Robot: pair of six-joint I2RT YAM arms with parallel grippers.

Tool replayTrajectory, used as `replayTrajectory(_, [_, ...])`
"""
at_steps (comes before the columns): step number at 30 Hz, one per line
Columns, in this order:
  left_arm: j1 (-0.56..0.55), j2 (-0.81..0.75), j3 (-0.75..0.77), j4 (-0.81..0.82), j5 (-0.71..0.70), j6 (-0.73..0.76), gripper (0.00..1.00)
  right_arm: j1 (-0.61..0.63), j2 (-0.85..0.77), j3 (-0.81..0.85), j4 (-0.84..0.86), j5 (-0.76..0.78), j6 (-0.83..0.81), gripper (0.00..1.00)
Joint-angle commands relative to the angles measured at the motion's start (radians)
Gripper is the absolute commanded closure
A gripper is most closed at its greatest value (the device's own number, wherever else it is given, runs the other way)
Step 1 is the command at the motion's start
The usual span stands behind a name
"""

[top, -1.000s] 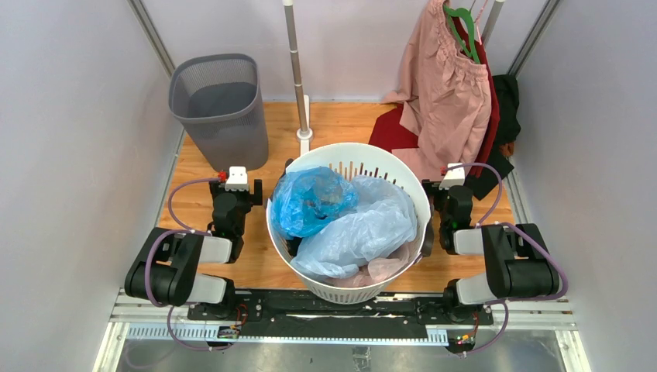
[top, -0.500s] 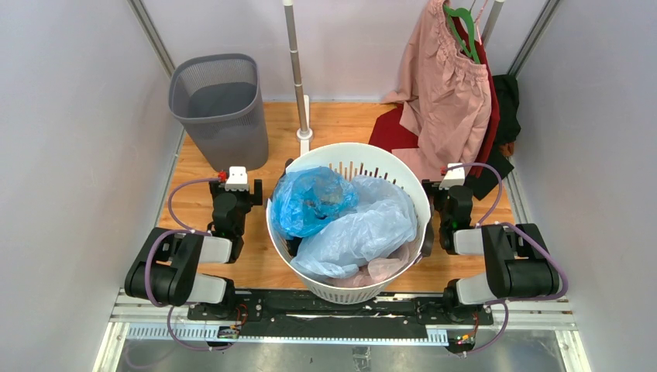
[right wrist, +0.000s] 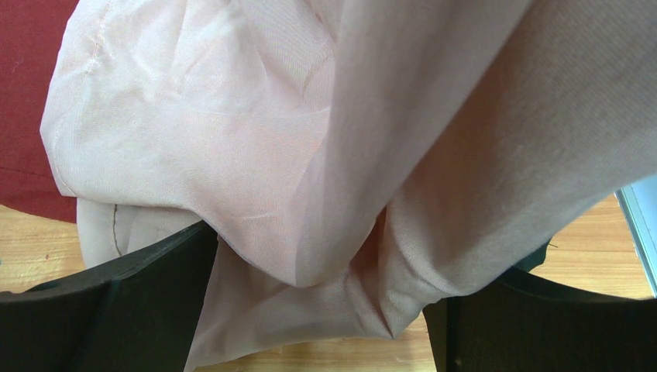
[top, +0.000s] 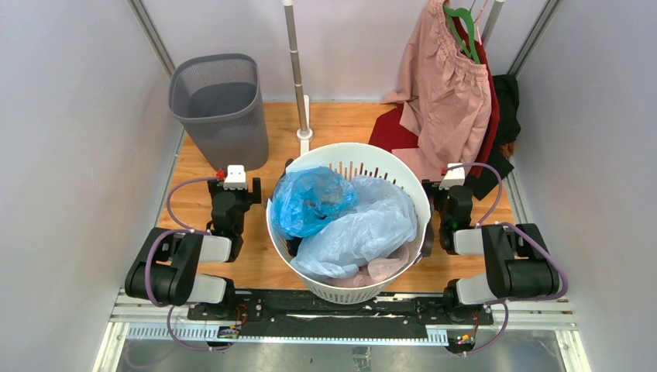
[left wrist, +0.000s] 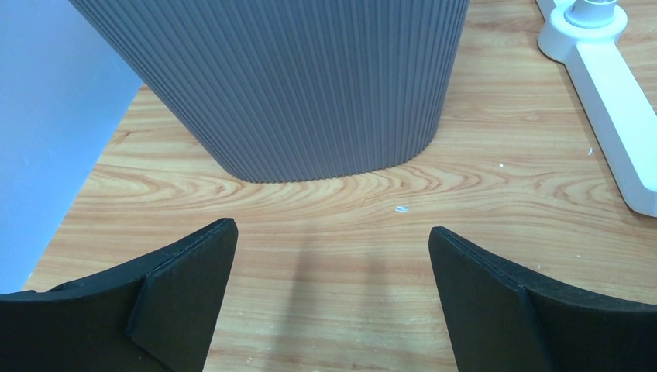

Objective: Put the trash bags into the trash bin

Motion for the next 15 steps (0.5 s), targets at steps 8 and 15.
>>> replayTrajectory(8, [0.012,-0.061,0.015,-0.052,0.033,0.006,0.0,-0.016,-0.088,0.012,-0.042,0.093,0.035,0.03])
replayTrajectory(15, [0.012,-0.355,0.154,-0.464,0.08,-0.03,0.0,-0.015,-0.413,0.02,-0.285,0.032,0.02,0.03])
